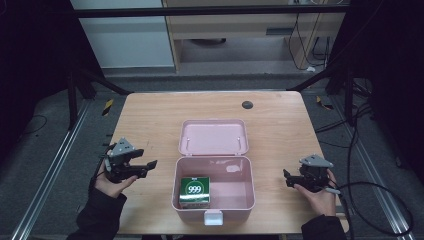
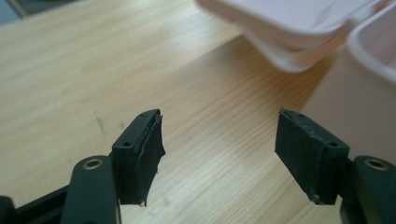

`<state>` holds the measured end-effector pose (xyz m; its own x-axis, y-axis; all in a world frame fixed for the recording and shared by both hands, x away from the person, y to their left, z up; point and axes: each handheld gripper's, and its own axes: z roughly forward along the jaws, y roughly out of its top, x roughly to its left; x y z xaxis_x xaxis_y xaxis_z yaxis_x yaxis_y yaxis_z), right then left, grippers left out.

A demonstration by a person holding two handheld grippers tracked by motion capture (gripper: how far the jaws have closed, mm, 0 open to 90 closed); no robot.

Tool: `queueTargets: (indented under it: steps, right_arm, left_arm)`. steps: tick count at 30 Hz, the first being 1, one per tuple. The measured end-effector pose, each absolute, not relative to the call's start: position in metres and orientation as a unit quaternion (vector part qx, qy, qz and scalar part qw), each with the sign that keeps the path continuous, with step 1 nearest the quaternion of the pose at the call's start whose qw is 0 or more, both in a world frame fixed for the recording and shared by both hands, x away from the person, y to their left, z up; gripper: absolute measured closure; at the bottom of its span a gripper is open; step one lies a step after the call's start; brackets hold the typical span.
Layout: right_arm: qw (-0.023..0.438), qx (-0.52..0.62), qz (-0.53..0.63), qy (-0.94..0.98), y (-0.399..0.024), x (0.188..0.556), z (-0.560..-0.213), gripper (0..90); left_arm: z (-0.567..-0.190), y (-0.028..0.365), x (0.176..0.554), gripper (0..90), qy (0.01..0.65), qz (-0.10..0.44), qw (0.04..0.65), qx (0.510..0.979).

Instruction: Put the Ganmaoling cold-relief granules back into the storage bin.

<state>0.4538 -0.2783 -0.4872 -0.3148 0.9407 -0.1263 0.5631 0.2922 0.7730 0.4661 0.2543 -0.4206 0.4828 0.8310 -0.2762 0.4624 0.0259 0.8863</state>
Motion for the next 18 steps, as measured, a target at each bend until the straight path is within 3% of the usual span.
queueTargets:
  steps: [8,9,11,18]
  right_arm:
    - [0.296,0.506,0.313,0.748,-0.279,0.454,-0.490,8.4]
    - [0.294,0.508,0.312,0.748,-0.279,0.454,-0.491,8.1]
    - [0.294,0.508,0.307,0.749,-0.278,0.454,-0.492,7.3]
    - [0.287,0.516,0.301,0.749,-0.282,0.457,-0.497,5.2]
  left_arm:
    - [-0.453,0.289,0.475,27.8,0.528,0.212,0.473,0.672]
    - [-0.454,0.297,0.475,27.2,0.520,0.211,0.438,0.702]
    - [-0.463,0.298,0.478,25.5,0.546,0.222,0.448,0.672]
    - [-0.481,0.316,0.483,22.7,0.570,0.234,0.402,0.677]
